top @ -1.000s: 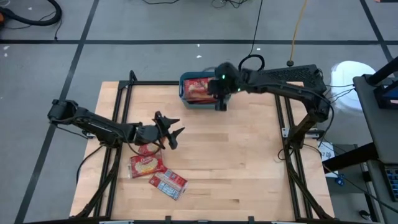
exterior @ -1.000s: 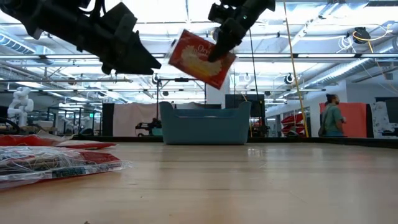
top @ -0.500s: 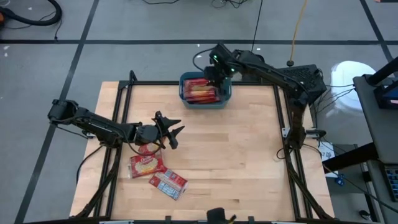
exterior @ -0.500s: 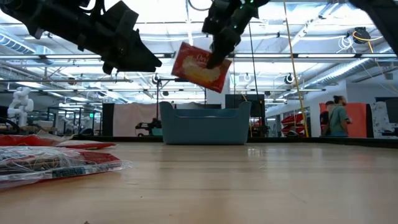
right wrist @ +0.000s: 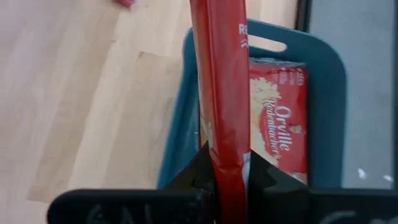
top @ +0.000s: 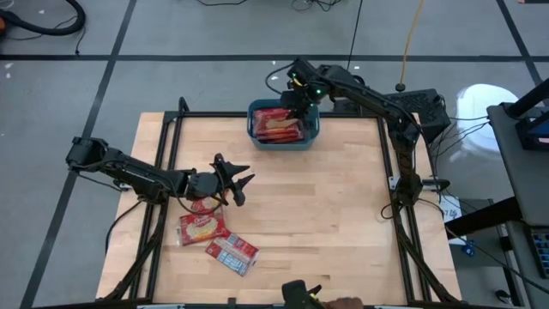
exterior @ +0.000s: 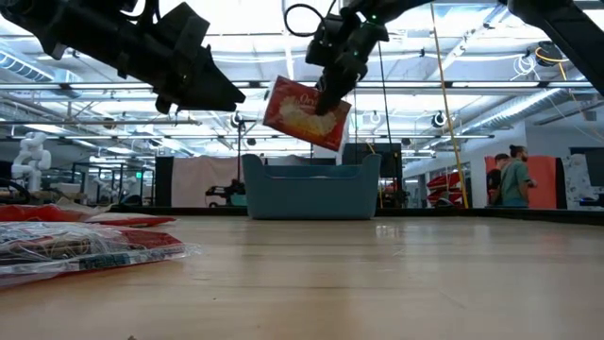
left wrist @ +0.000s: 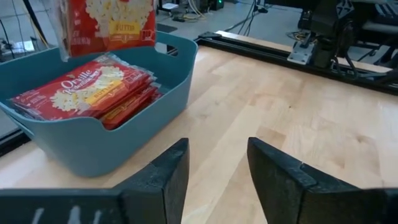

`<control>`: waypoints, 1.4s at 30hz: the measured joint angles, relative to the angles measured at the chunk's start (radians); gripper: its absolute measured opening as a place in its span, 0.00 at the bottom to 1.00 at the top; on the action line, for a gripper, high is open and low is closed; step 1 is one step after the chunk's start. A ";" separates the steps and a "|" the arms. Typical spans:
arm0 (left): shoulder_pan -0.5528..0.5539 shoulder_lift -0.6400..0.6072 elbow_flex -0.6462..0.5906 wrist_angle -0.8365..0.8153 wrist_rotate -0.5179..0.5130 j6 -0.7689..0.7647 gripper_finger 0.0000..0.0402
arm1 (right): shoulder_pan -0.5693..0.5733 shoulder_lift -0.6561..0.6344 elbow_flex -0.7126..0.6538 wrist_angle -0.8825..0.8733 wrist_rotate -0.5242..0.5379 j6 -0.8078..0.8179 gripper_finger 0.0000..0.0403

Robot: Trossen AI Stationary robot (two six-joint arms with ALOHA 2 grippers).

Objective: Sort popcorn bags into baskets
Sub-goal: Put the red popcorn bag into the blue bin

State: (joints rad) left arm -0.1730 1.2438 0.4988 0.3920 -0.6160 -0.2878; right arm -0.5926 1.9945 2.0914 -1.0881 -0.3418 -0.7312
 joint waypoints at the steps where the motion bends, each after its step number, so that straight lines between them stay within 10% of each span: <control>1: 0.000 0.000 0.000 0.000 0.006 -0.004 0.42 | -0.004 0.000 0.000 0.000 -0.017 -0.004 0.05; 29: 0.000 0.000 0.000 0.030 0.047 -0.036 0.35 | -0.094 0.000 -0.230 0.360 -0.026 0.004 0.05; 42: 0.000 0.000 0.000 0.029 0.047 -0.012 0.37 | -0.100 -0.001 -0.295 0.507 0.031 0.011 0.23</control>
State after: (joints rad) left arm -0.1734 1.2438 0.4988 0.4210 -0.5690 -0.2998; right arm -0.6928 1.9936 1.7963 -0.5808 -0.3111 -0.7204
